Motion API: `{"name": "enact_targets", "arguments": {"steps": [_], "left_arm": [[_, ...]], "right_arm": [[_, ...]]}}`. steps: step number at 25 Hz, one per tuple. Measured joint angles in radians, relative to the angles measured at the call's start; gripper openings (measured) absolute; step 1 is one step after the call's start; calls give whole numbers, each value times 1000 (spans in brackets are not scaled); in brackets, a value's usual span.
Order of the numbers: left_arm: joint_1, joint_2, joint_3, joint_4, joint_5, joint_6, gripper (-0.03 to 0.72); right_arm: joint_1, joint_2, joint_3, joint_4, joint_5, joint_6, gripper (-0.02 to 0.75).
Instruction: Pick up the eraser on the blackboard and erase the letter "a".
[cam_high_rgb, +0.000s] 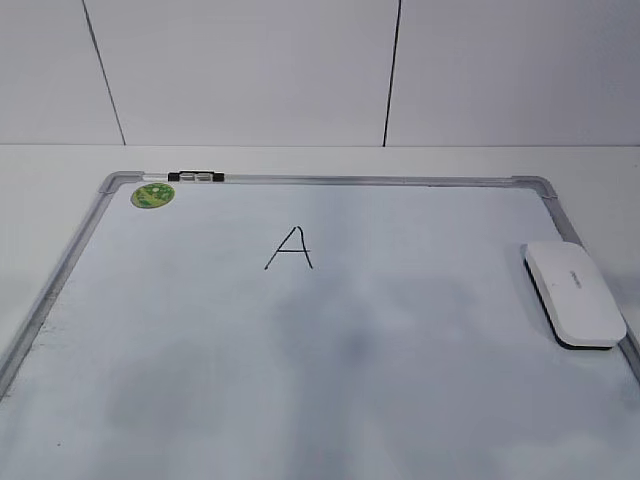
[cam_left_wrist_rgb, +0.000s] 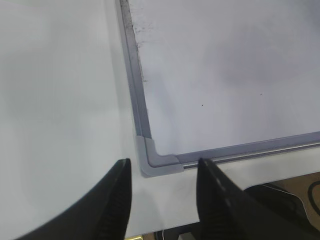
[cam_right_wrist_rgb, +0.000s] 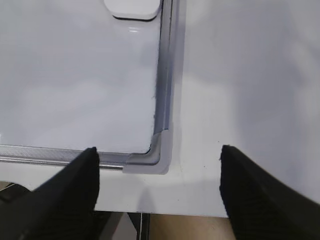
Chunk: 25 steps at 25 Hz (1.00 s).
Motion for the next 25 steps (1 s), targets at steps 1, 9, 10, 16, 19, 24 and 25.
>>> {"name": "enact_targets", "arguments": {"steps": [1,9,10,16,19,24,25], "left_arm": [[0,-26,20,3,-2,0,326],[0,-96,75,26,-29,0,323],[0,-98,75,37,-31,0,323],[0,-98,86,75,-50,0,323],[0,-98,86,75,-50,0,320],[0,-98,86,56,-50,0,319],[0,-98,86,56,-50,0,318]], "right_arm": [[0,1,14,-2,-2,-2,594],[0,-49,92,7,-9,-32,593],[0,-61,97,7,-14,-37,593],[0,-78,107,7,-23,-47,593],[0,-78,107,7,-25,-47,593],[0,-78,107,7,-25,-47,593],[0,-78,107,7,-25,-47,593]]}}
